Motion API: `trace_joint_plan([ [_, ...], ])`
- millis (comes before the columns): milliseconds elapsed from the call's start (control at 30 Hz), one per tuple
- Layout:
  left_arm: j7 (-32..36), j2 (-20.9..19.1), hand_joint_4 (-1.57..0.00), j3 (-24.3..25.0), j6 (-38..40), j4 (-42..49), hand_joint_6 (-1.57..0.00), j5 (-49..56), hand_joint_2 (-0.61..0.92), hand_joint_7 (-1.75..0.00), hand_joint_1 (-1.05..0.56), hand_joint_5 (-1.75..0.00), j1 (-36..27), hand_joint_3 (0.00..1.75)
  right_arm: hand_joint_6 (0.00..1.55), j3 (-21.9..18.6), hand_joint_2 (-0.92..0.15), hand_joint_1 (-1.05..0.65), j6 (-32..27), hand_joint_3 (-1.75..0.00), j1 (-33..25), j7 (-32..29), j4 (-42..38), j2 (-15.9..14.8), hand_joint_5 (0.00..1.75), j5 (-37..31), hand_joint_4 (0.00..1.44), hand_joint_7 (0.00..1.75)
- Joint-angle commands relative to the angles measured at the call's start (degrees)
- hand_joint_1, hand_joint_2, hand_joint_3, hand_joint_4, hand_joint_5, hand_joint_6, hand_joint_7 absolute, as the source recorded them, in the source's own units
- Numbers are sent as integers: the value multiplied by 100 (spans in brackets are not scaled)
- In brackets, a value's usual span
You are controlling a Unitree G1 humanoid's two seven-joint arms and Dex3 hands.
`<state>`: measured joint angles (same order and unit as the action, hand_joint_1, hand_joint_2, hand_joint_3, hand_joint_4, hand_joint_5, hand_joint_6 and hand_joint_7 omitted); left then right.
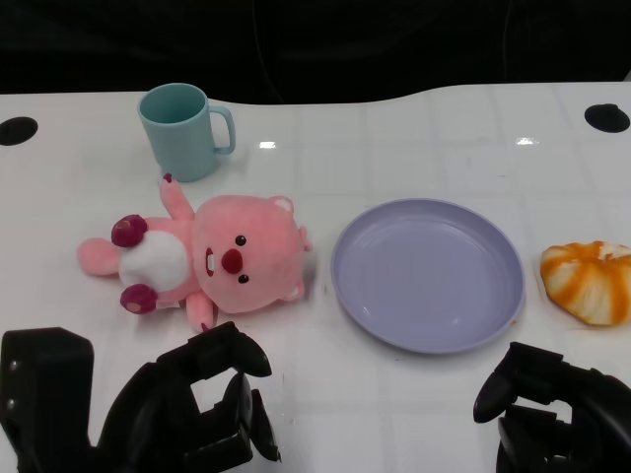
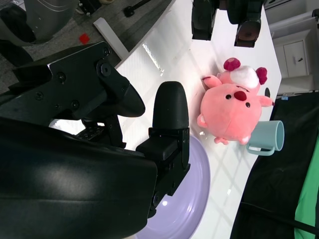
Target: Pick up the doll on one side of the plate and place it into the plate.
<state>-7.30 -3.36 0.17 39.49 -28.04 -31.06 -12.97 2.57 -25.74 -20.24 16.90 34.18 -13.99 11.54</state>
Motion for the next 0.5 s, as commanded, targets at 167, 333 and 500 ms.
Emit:
trace_joint_plan([
  [167, 24, -58, -87, 35, -35, -30, -74, 67, 44, -173, -14, -175, 38, 143, 48, 11, -67, -4, 63, -116, 32, 18, -5, -46, 175, -7, 66, 161],
  [333, 41, -52, -86, 38, 4, -43, -74, 59, 45, -173, -13, -175, 38, 143, 48, 6, -67, -4, 53, -117, 27, 16, -2, -40, 175, 1, 66, 161],
  [500, 69, -36, -87, 37, 15, -46, -74, 63, 45, -173, -13, -175, 32, 143, 48, -2, -67, -4, 59, -118, 20, 31, -8, -41, 175, 15, 65, 161],
])
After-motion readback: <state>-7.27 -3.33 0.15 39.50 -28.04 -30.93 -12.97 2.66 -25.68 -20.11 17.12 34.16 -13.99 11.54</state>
